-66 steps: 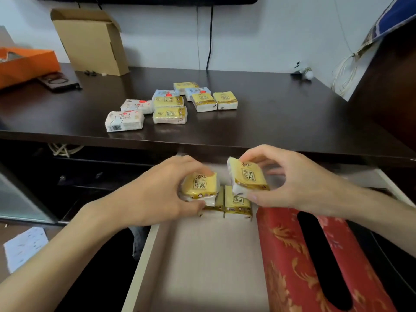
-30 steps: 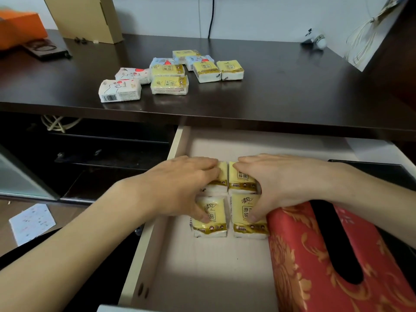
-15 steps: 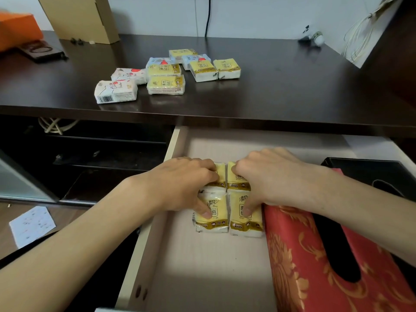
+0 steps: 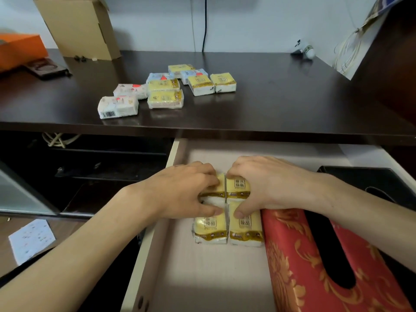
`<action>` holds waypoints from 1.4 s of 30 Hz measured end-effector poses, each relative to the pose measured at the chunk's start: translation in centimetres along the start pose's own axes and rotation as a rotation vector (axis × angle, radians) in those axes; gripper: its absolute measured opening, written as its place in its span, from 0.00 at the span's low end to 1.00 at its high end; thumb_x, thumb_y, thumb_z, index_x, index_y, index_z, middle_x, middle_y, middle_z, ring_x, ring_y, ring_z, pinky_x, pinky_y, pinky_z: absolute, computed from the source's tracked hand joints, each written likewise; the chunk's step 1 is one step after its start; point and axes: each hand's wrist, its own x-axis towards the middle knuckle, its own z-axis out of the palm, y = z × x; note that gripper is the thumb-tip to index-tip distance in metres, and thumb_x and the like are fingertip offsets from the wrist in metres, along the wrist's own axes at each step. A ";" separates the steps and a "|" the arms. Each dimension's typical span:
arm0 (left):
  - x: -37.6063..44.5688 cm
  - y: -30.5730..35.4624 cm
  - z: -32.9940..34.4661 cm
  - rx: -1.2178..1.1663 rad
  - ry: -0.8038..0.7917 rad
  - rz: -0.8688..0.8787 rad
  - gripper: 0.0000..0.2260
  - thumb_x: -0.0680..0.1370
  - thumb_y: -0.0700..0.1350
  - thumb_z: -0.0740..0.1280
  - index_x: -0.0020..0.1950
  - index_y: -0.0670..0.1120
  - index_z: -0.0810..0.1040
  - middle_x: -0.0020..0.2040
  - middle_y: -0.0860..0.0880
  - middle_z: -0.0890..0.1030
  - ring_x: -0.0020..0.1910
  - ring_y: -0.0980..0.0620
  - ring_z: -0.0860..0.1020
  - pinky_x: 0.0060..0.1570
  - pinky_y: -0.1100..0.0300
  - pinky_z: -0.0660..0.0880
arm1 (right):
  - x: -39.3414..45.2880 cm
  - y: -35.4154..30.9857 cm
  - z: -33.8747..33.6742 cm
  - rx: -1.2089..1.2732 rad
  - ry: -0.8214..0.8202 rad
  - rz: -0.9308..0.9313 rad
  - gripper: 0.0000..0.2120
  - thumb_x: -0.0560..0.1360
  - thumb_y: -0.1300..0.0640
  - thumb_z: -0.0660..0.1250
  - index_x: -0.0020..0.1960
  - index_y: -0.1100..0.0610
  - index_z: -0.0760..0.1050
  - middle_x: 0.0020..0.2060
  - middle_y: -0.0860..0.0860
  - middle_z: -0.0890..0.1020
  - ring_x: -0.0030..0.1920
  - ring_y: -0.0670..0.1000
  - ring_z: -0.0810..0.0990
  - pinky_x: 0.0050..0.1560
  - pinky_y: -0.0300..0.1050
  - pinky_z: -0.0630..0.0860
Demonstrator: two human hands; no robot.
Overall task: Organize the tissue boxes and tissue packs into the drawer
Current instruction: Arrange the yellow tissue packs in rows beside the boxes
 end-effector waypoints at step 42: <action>6.9 -7.6 -7.5 -0.113 0.655 -0.418 0.10 0.77 0.51 0.62 0.54 0.50 0.79 0.53 0.53 0.81 0.53 0.51 0.78 0.44 0.55 0.72 | 8.6 8.5 -6.6 0.295 0.610 0.041 0.17 0.79 0.50 0.69 0.67 0.48 0.77 0.66 0.44 0.74 0.67 0.48 0.70 0.61 0.53 0.74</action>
